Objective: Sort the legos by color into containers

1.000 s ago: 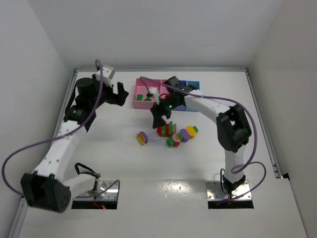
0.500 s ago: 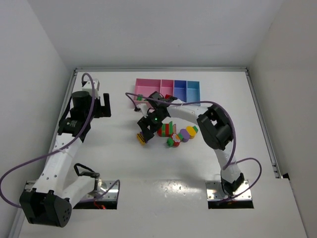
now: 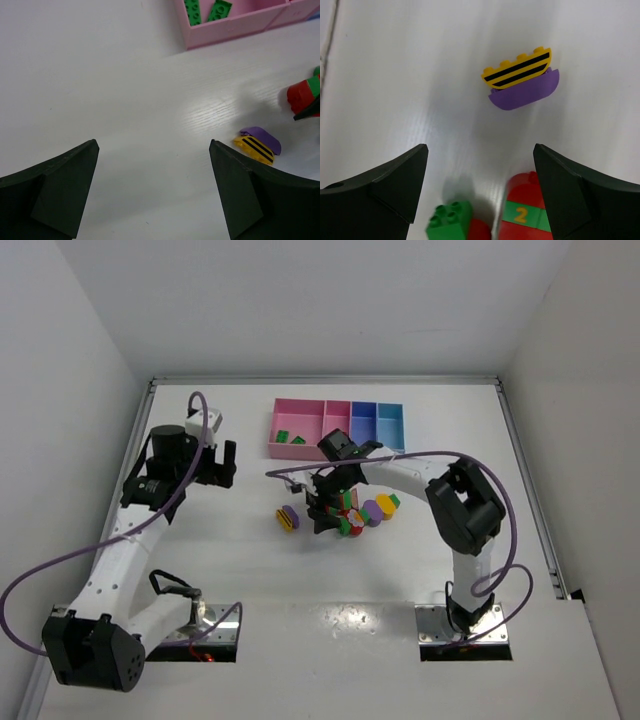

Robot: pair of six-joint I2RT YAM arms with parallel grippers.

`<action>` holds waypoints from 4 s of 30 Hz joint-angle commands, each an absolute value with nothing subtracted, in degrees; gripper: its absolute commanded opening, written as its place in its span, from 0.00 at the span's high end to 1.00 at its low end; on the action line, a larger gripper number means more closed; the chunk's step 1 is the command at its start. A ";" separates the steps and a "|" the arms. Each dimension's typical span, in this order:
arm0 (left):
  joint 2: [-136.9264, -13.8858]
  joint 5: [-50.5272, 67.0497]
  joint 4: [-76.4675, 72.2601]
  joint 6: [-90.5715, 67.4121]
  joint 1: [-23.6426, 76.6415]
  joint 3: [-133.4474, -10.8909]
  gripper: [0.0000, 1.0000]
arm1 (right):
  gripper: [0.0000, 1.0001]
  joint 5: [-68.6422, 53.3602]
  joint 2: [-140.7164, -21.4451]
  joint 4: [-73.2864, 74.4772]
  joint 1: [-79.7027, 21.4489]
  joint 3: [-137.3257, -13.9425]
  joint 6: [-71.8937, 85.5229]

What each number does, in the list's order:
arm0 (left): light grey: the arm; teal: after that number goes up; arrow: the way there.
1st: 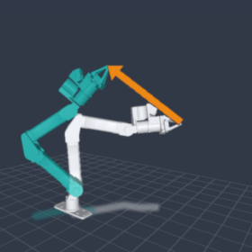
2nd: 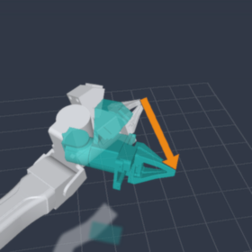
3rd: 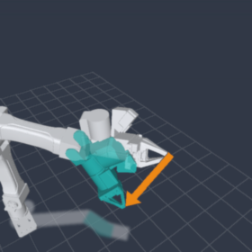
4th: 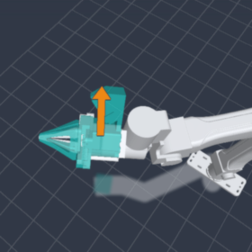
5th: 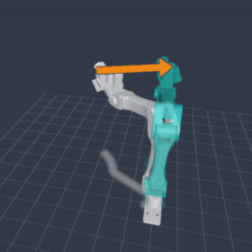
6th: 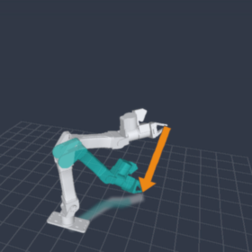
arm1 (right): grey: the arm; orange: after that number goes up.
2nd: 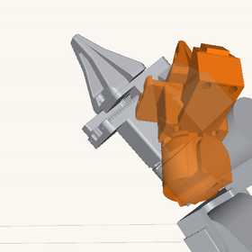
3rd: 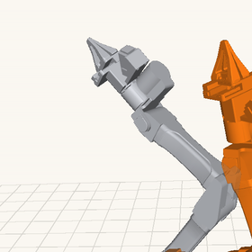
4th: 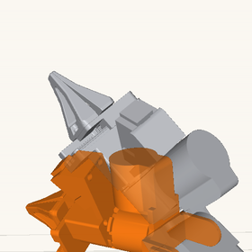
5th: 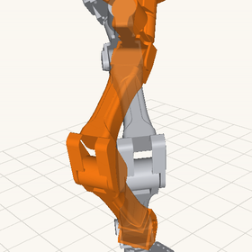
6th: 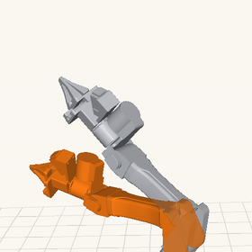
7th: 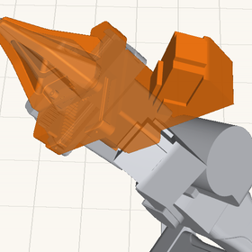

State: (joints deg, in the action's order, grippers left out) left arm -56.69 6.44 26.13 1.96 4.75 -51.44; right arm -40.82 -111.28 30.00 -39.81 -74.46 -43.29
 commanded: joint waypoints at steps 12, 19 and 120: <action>-60.56 9.76 24.70 4.13 2.64 -52.91 0.00 | 0.09 -49.39 -123.56 31.99 -38.67 -86.39 -64.86; -61.61 10.28 24.17 4.13 1.49 -52.91 0.00 | 0.07 -50.00 -126.90 34.52 -39.20 -89.89 -69.33; -89.91 74.79 4.66 -18.63 -1.76 -58.45 0.31 | 0.97 -43.25 -111.79 8.96 -40.08 -91.05 -29.36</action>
State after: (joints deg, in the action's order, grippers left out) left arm -90.13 70.98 6.90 -18.79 -2.22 -56.53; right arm -42.22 -110.87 12.21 -39.03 -87.72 -29.91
